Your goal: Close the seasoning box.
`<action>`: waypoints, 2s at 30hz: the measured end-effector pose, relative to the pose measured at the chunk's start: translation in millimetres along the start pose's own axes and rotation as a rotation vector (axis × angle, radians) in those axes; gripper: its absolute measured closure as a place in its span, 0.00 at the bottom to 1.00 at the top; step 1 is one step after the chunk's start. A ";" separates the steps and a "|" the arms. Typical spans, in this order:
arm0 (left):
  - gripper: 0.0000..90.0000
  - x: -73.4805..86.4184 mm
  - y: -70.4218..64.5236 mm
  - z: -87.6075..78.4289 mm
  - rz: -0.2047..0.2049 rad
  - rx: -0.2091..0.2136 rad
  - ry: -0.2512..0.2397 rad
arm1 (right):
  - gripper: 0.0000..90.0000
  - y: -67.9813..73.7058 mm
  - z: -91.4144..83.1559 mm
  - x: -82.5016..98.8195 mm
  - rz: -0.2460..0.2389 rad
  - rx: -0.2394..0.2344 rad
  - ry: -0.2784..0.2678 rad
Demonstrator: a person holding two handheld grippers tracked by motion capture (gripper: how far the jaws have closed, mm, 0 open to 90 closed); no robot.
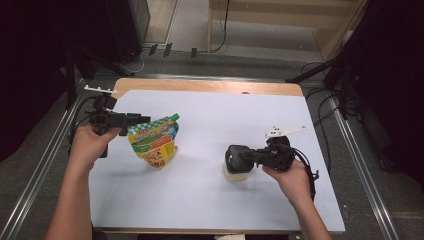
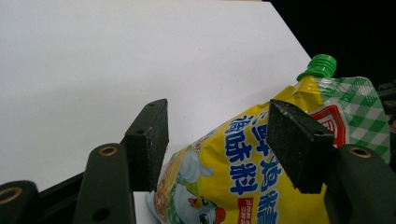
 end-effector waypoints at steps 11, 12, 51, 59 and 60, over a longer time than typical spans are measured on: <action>0.44 0.4 -0.3 0.3 -0.001 0.004 0.000 | 1.00 -0.9 7.6 5.7 -0.016 0.018 0.033; 0.44 0.5 -0.3 0.3 -0.002 0.004 -0.001 | 1.00 -0.7 7.7 5.8 -0.016 0.019 0.033; 0.43 2.7 3.4 1.7 -0.009 0.002 -0.001 | 0.51 -59.6 -30.7 -5.7 0.010 0.134 -0.179; 0.42 3.2 4.1 2.5 -0.015 0.003 -0.005 | 0.46 -75.4 -32.8 -1.5 0.000 0.182 -0.202; 0.42 3.3 4.1 2.5 -0.015 0.005 -0.004 | 0.46 -77.9 -32.8 -1.0 0.004 0.186 -0.204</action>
Point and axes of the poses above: each handheld gripper's, and its own axes: z roughly forward along the jaws, x roughly out of its underside, y roughly to its left, the point moved 8 cm from there along z, roughly forward along the jaws, and after that the axes turned 10 degrees about z, right-handed, at the moved point
